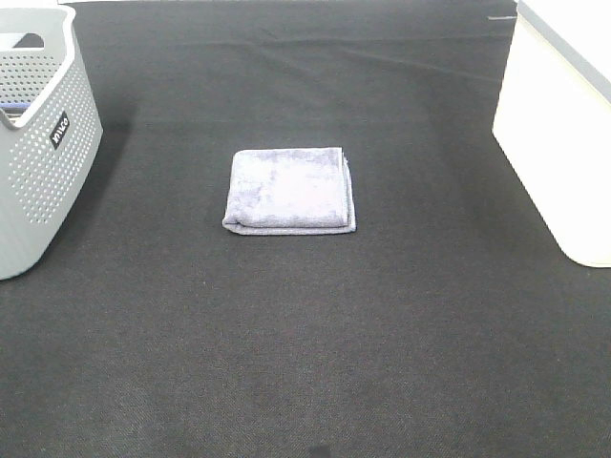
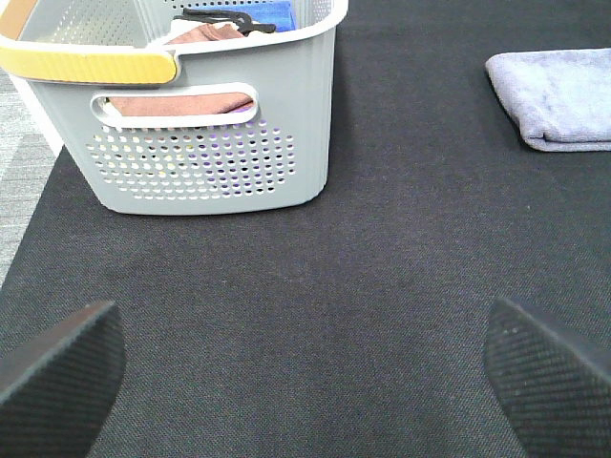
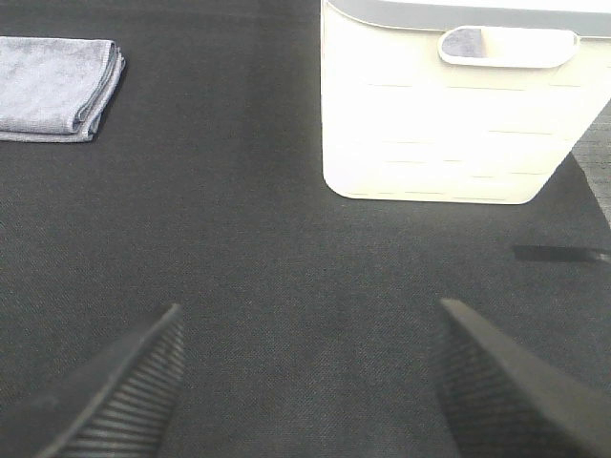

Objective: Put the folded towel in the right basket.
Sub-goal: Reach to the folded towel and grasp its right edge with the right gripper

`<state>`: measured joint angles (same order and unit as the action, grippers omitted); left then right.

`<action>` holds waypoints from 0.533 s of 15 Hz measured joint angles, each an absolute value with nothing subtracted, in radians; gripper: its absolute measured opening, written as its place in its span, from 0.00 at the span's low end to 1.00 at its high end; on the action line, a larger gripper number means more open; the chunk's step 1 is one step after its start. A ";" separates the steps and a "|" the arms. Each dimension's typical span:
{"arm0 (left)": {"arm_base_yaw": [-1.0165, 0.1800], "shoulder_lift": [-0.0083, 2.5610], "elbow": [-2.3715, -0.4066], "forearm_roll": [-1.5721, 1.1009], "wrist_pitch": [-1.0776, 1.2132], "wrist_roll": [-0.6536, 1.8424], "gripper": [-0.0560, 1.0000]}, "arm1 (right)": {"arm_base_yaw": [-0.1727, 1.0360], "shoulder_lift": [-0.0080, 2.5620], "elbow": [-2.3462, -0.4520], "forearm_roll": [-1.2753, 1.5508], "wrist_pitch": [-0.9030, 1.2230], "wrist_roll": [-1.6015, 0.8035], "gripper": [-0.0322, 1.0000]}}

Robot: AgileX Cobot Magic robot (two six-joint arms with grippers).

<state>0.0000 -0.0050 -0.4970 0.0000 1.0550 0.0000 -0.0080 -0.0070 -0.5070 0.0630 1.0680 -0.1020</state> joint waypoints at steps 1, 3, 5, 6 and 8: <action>0.000 -0.005 -0.497 0.000 1.055 0.000 0.97 | -0.008 -0.007 -0.507 0.063 1.068 -0.102 0.70; 0.000 -0.005 -0.497 0.000 1.055 0.000 0.97 | -0.008 -0.007 -0.507 0.063 1.068 -0.102 0.70; 0.000 -0.005 -0.497 0.000 1.055 0.000 0.97 | -0.008 -0.007 -0.507 0.063 1.068 -0.102 0.70; 0.000 -0.005 -0.497 0.000 1.055 0.000 0.97 | -0.008 -0.007 -0.507 0.063 1.068 -0.102 0.70; 0.000 -0.005 -0.497 0.000 1.055 0.000 0.97 | -0.008 -0.007 -0.507 0.063 1.068 -0.102 0.70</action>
